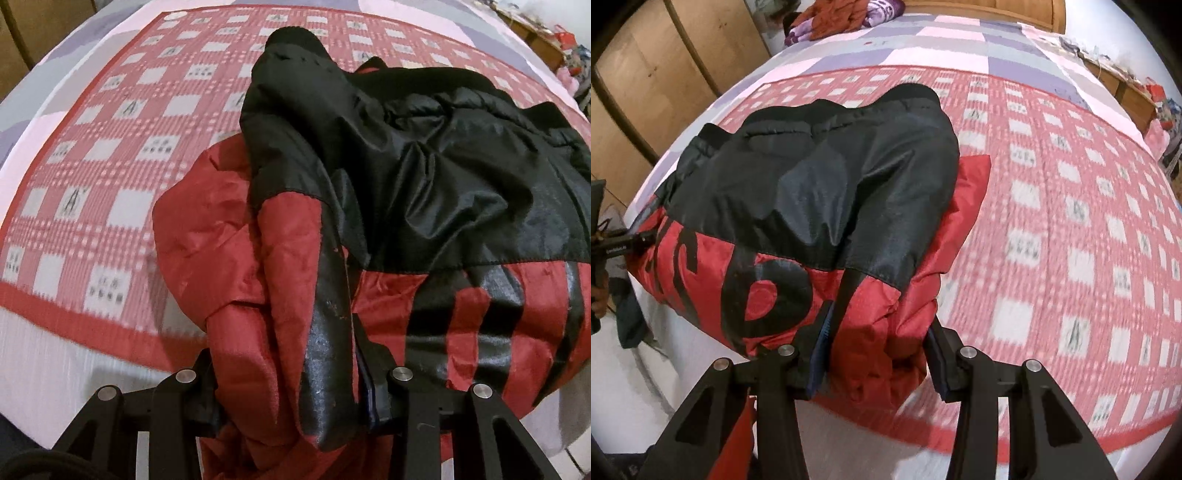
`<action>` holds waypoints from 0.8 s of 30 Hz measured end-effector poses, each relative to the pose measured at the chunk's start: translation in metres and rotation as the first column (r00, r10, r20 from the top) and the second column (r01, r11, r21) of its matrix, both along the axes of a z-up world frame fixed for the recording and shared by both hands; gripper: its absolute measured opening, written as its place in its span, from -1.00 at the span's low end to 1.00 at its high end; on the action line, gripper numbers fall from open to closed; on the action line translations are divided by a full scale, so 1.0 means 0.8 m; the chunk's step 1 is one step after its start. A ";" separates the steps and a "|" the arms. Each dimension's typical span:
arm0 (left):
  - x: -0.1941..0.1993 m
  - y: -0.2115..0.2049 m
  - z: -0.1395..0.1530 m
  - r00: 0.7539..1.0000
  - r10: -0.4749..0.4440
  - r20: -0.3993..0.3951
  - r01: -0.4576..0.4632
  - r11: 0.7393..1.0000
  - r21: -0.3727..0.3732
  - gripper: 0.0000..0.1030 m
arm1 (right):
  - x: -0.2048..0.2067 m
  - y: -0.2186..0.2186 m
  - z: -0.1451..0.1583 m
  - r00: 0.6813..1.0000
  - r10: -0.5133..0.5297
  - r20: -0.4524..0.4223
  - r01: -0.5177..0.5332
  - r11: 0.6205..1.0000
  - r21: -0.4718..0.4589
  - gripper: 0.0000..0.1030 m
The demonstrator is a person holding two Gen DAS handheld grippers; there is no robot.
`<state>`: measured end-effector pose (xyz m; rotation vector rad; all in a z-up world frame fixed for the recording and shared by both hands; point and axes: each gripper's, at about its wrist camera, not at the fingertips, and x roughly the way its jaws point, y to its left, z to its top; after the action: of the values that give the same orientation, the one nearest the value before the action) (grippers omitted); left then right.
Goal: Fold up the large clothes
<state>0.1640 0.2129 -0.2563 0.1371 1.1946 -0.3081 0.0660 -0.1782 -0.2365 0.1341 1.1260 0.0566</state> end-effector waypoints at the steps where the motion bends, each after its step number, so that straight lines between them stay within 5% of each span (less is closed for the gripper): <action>1: 0.002 -0.001 0.000 1.000 -0.005 0.000 0.005 1.000 -0.003 -0.12 | -0.004 0.005 -0.001 1.000 -0.004 -0.002 0.004 1.000 -0.002 -0.08; 11: 0.036 0.009 -0.018 0.997 -0.079 -0.005 0.079 0.996 -0.039 -0.05 | -0.052 0.044 -0.012 0.993 -0.113 -0.026 0.113 0.994 0.003 -0.08; 16: 0.042 0.027 -0.030 0.999 -0.034 0.014 0.035 0.996 -0.083 0.59 | -0.060 0.033 -0.032 0.980 -0.196 -0.035 0.198 0.979 0.057 0.05; 20: 0.037 0.048 -0.015 0.999 -0.041 0.018 0.043 0.994 -0.097 0.68 | -0.072 0.023 -0.026 0.967 -0.245 -0.064 0.250 0.965 0.083 0.23; 24: 0.019 0.064 0.014 0.998 -0.053 0.027 0.054 0.997 -0.053 0.70 | -0.092 0.027 0.007 0.964 -0.260 -0.061 0.259 0.966 -0.019 0.26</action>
<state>0.1793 0.2640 -0.2454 0.1260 1.1580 -0.3839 -0.0078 -0.1563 -0.2311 0.2738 1.1629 -0.1888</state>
